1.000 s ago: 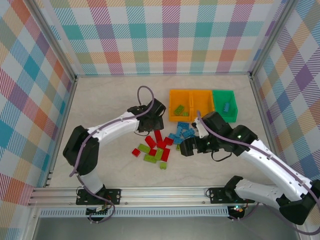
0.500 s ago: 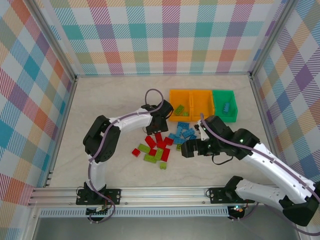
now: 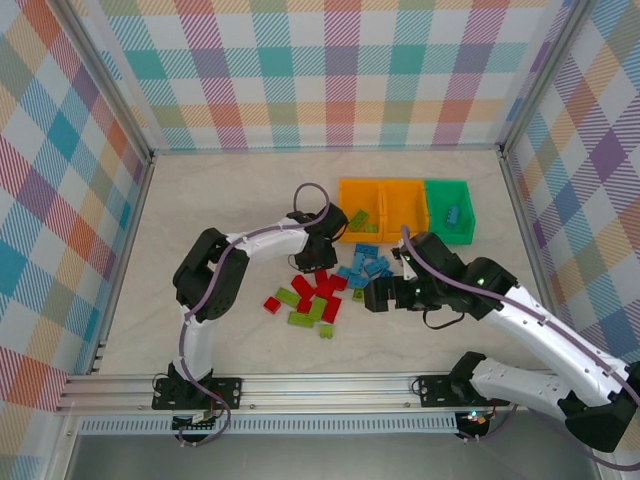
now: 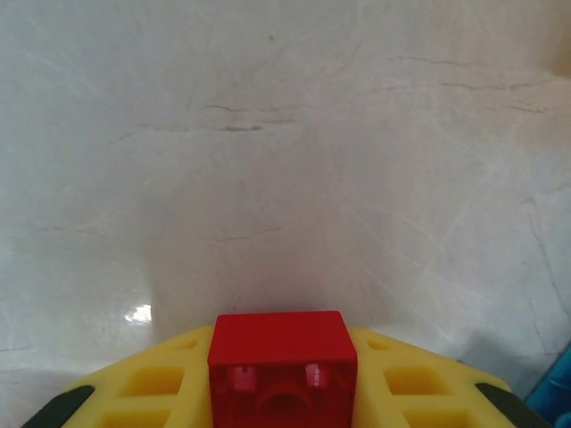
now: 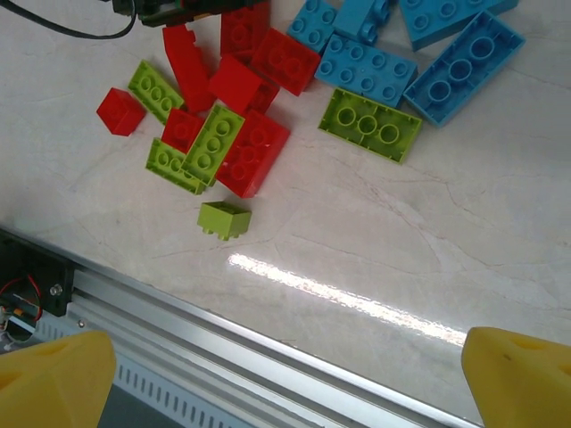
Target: Sort the legos into containers by color
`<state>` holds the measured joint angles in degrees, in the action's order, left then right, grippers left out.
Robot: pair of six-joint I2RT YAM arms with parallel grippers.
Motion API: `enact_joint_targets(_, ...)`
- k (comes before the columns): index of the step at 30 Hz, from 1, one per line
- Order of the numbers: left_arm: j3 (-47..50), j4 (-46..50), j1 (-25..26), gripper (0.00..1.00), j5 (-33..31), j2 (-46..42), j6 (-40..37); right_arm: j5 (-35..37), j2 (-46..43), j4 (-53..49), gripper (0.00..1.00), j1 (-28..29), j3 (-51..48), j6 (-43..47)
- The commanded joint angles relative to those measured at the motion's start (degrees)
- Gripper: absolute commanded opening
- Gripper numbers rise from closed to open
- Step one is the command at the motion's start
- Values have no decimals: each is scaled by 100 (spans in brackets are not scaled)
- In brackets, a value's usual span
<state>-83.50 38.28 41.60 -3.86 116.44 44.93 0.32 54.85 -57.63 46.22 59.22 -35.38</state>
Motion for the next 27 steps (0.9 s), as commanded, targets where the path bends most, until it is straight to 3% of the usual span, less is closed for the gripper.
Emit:
enact_joint_targets(1,-111,-74,111,24,-136,-672,-317,385,-247,270,100,28,-10,-39)
enact_joint_targets(5,-755,-130,502,24,-752,-979,-971,838,-589,458,100,23,-64,-48)
enact_joint_targets(9,-1557,-654,891,25,-906,-599,-1536,1340,-877,513,100,28,-62,-53)
enact_joint_targets(13,-2535,-1362,1051,25,-1137,259,-2028,1558,-1119,566,100,26,-134,-124)
enact_joint_targets(18,-4320,-1359,1045,25,-1354,1618,-2451,1485,-1243,288,100,28,-163,-311)
enact_joint_targets(23,-5608,-1325,1028,34,-1434,2585,-2648,1325,-1472,204,100,28,-312,-474)
enact_joint_targets(27,-5941,-1370,999,47,-1436,2798,-2606,1265,-1441,105,100,28,-293,-475)
